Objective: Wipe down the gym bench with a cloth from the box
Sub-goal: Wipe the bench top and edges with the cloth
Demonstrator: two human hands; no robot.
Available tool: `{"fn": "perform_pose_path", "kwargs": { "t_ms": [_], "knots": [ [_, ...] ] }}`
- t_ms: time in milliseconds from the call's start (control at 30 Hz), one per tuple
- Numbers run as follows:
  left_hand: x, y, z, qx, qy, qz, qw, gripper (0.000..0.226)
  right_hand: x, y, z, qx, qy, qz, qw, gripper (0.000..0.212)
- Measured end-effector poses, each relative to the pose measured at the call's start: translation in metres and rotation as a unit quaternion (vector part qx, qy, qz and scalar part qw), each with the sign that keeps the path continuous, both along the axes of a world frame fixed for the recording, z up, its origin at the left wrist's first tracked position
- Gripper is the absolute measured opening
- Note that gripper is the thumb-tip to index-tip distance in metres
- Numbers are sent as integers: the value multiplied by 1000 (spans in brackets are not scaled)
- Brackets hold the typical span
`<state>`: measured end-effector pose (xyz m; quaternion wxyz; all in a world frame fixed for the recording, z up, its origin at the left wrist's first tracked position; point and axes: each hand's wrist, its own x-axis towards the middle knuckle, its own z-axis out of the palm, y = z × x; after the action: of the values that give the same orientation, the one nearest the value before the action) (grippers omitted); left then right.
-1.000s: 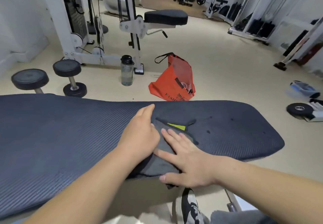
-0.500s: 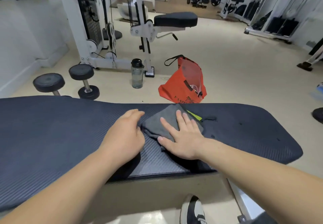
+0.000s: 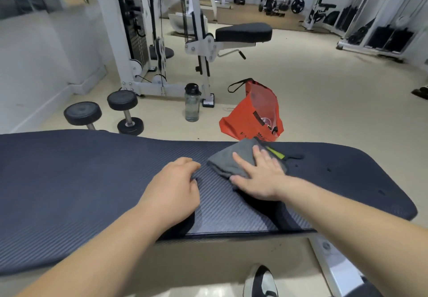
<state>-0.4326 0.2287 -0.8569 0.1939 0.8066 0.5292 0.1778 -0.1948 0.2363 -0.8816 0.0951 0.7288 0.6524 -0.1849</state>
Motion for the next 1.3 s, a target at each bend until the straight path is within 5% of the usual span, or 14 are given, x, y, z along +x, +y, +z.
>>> {"fn": "perform_pose_path", "kwargs": {
  "t_ms": [233, 467, 733, 967, 1200, 1300],
  "knots": [
    [29, 18, 8, 39, -44, -43, 997, 46, -21, -57, 8, -24, 65, 231, 970, 72],
    [39, 28, 2, -2, -65, -59, 996, 46, 39, -28, -1, 22, 19, -9, 1000, 70],
    [56, 28, -5, 4, -66, -68, 996, 48, 5, -59, 7, -16, 81, 216, 973, 71],
    [68, 20, -6, -14, -62, -67, 996, 46, 88, -33, -2, 1, -29, -102, 994, 72],
    [89, 14, -15, 2, -42, -96, 994, 48, 39, -80, 4, -48, 45, 94, 993, 76],
    [97, 12, -17, 6, -45, -101, 994, 47, 74, -62, 4, -8, 52, 76, 996, 73]
  ]
}}
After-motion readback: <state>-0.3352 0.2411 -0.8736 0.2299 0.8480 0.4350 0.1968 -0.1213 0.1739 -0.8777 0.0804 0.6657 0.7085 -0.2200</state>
